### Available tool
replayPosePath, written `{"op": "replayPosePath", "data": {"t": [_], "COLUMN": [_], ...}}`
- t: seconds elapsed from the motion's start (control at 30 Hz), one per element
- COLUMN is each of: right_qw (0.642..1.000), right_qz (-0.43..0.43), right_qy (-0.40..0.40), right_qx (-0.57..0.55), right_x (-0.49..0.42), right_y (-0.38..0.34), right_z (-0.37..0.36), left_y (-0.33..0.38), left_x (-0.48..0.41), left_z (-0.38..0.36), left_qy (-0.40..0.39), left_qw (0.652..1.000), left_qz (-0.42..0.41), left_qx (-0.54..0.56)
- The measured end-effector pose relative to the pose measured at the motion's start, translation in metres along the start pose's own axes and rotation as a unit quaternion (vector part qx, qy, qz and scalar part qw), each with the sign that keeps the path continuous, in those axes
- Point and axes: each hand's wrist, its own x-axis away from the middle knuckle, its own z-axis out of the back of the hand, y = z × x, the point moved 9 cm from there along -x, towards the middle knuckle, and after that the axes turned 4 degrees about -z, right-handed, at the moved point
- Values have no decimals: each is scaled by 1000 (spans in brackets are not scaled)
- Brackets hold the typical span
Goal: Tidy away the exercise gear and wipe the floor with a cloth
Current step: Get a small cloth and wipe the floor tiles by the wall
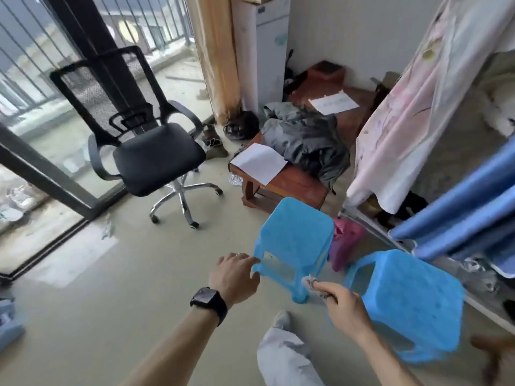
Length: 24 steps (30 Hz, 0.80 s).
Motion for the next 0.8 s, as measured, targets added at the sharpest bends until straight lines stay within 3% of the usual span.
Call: {"op": "replayPosePath", "data": {"t": [0.23,0.37,0.53,0.67,0.8], "right_qw": [995,994,994,984,968], "right_qz": [-81,-93,-106,-63,-119], "right_qy": [-64,-45,14,151,150], "right_qx": [2,-19,32,77,159], "right_x": [-159,-238,-315,-345,-357], "right_y": [15,24,47,66,104], "right_z": [-35,-54,-65,-71,-116], "left_y": [-11,-22,-31,-25,-28], "left_x": [-157,-247,-347,-407,-436], "left_z": [-47,-82,-136,-180,-221], "left_qy": [-146,-185,-217,-199,-153], "left_qw": [989,979,964,952,946], "left_qz": [-17,-53,-107,-193,-259], "left_qx": [-32,-58,-108,-131,-123]}}
